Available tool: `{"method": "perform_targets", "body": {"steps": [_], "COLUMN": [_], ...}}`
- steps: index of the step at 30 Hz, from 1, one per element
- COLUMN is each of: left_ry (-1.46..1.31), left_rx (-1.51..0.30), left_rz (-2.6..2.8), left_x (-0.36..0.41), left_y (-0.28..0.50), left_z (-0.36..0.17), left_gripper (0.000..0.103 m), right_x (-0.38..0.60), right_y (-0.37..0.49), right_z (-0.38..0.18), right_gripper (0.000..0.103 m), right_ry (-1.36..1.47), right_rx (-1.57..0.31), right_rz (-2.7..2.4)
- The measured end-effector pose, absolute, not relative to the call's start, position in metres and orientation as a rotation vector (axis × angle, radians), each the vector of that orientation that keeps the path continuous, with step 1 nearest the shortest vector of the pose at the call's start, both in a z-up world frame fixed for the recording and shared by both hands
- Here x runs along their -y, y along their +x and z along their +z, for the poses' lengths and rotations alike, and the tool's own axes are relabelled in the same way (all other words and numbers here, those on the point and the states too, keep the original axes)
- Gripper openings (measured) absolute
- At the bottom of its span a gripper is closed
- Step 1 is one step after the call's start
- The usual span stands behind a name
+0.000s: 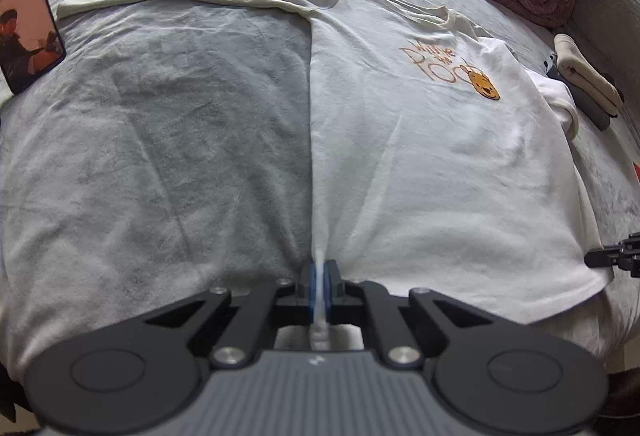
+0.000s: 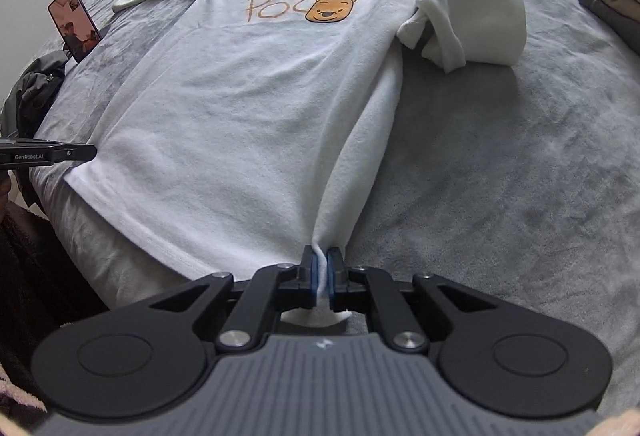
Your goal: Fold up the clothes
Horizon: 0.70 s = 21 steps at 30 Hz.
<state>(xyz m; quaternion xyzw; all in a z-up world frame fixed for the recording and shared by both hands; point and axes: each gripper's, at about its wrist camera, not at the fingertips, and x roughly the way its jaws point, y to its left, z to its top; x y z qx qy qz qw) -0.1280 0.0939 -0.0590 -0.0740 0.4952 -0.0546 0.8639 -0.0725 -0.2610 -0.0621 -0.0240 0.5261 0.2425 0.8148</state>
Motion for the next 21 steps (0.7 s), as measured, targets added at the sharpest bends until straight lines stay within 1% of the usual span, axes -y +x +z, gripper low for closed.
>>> {"method": "perform_targets", "body": {"steps": [1,2,3,4,5,9,14,21], "left_ry": [-0.148,-0.141,-0.134,-0.135,-0.138,-0.154,-0.181,-0.25], "left_rx": [-1.042,-1.036,-1.028,-1.01,-0.99,-0.915,-0.84,-0.773], "left_rz": [-0.119,-0.115,-0.108,-0.106,-0.105,-0.108,-0.169,-0.244], "left_x": [-0.093,-0.093,-0.093,-0.093,-0.092,-0.09,-0.062,-0.024], "left_y": [-0.126,-0.125,-0.124,-0.12,-0.116,-0.097,-0.063,-0.023], "left_z": [-0.056,-0.051,-0.047,-0.042,-0.036,-0.017,-0.01,-0.035], "left_gripper": [0.011,0.02,0.026,0.04,0.046,0.054,0.065,0.065], "right_x": [0.263,0.266,0.269,0.273,0.278,0.3,0.324,0.354], "right_y": [-0.072,-0.071,-0.068,-0.065,-0.061,-0.037,-0.005,0.024], "right_z": [-0.059,-0.056,-0.053,-0.05,-0.047,-0.044,-0.052,-0.062], "right_gripper": [0.019,0.022,0.03,0.038,0.042,0.043,0.044,0.045], "right_ry": [-0.042,-0.031,-0.02,-0.007,0.013,0.145,0.383,0.739], "right_rx": [-1.117,-1.11,-1.094,-1.077,-1.064,-1.052,-1.062,-1.004], "right_rz": [0.521,0.522,0.515,0.502,0.489,0.432,0.317,0.166]}}
